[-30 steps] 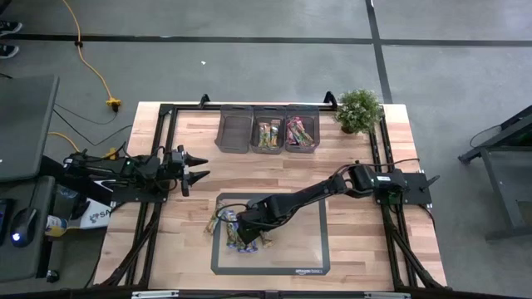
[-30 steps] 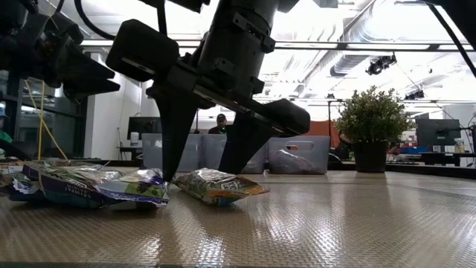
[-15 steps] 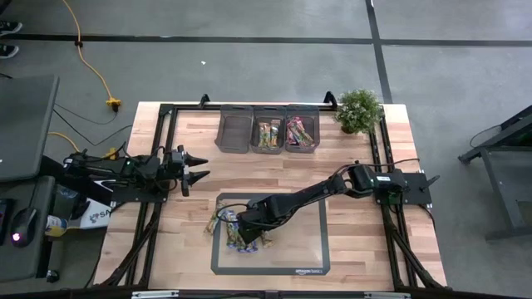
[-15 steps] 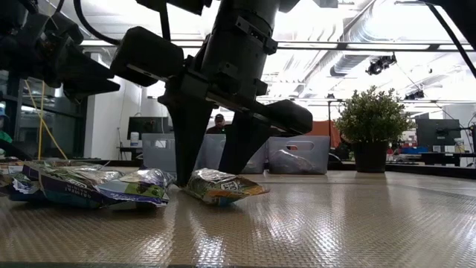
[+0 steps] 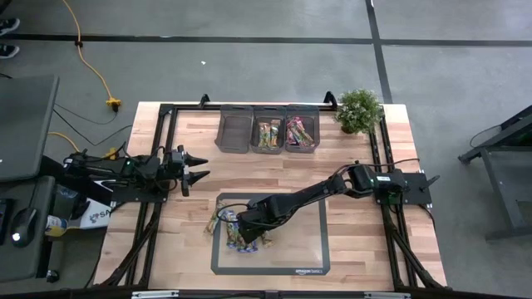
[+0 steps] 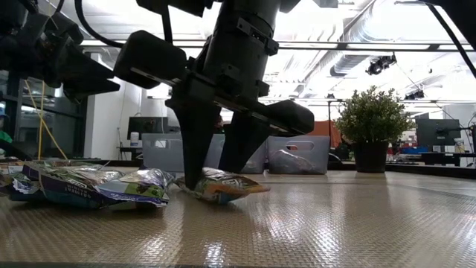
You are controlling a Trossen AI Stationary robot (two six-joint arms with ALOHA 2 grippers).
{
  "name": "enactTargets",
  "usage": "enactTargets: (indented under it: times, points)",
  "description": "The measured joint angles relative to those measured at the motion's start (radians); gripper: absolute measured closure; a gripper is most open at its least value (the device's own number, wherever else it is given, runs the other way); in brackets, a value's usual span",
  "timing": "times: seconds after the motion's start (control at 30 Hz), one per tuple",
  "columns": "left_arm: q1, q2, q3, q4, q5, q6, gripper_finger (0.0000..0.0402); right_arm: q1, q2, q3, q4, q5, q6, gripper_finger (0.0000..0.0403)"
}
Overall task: Pick and place Granola Bars by type
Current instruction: Put the orange granola bar into the middle black bin
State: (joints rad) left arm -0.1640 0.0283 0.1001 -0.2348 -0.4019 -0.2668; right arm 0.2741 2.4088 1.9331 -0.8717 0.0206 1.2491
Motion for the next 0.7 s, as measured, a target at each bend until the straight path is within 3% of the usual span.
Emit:
enactTargets:
  times: [0.33, 0.7]
  points:
    - [0.000, 0.000, 0.000, 0.000, 0.000, 0.000, 0.0190, 0.000, 0.000, 0.004, 0.017, -0.025, -0.023, 0.0325]
    - [0.000, 0.000, 0.000, 0.000, 0.000, 0.000, 0.0190, -0.001, 0.013, 0.114, -0.086, -0.003, -0.112, 0.0329]
